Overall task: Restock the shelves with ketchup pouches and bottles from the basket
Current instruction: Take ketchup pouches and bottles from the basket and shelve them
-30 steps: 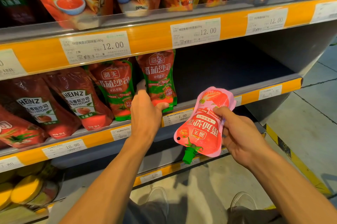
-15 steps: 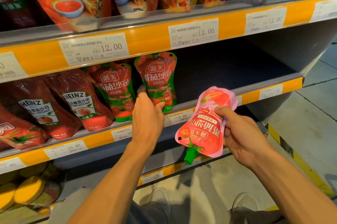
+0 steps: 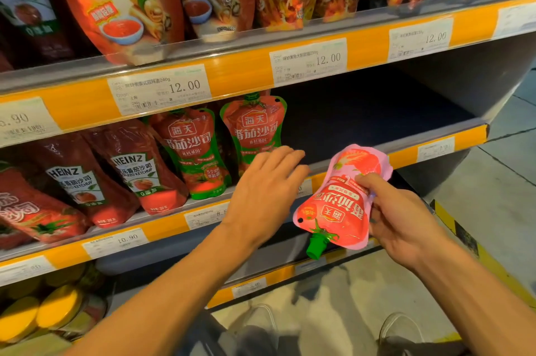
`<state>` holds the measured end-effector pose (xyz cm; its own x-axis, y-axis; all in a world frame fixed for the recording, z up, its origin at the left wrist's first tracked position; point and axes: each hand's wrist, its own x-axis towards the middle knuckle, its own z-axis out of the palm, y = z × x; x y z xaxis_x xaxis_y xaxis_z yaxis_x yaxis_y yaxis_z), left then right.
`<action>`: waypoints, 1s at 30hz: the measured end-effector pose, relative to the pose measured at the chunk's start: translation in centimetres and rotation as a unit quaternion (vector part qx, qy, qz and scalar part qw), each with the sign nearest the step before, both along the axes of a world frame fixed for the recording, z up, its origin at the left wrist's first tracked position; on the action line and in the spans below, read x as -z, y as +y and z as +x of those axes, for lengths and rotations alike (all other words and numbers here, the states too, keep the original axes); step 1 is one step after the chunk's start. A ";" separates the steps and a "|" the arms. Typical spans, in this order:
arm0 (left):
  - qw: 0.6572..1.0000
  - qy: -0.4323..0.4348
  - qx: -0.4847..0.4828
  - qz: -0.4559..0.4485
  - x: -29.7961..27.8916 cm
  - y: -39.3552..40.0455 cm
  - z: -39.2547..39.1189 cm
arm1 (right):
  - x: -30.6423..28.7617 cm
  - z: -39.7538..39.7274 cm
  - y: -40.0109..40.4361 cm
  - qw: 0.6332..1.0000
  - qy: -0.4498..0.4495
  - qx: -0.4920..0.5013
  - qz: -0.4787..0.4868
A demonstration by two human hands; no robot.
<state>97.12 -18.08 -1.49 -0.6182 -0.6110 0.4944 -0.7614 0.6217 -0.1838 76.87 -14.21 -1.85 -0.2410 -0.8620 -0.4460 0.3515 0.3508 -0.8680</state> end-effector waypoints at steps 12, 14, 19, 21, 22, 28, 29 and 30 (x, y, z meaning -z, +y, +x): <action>0.966 -0.235 -0.071 -0.078 0.0 -2.6 3.3 | -0.2 -2.9 0.6 0.999 0.004 0.029 0.020; 0.972 -0.217 -0.066 -0.068 0.2 -2.7 3.9 | -0.2 -3.1 0.7 0.999 0.003 0.028 0.022; 0.983 -0.173 -0.057 -0.017 0.0 -2.9 4.3 | -0.3 -2.8 0.9 1.000 0.006 0.014 0.023; 0.985 -0.163 -0.051 -0.006 -0.2 -2.9 4.3 | -0.3 -2.7 0.9 1.000 0.006 0.012 0.019; 0.986 -0.159 -0.046 -0.001 -0.3 -2.9 4.3 | -0.3 -2.6 0.9 1.000 0.005 0.013 0.018; 0.994 0.016 -0.036 0.107 0.0 -0.9 3.2 | -0.5 -1.9 1.0 1.000 0.019 -0.009 0.003; 0.979 0.114 -0.039 0.164 0.2 -0.2 2.6 | -0.5 -1.8 1.0 0.999 0.029 -0.017 -0.004; 0.942 0.230 -0.043 0.240 0.3 0.4 1.8 | -0.5 -1.6 1.0 0.999 0.038 -0.028 -0.010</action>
<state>98.92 -17.63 -1.84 -0.3437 -0.8706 0.3520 -0.7434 0.4813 0.4645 75.22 -13.16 -1.32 -0.2253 -0.8835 -0.4106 0.2643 0.3502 -0.8986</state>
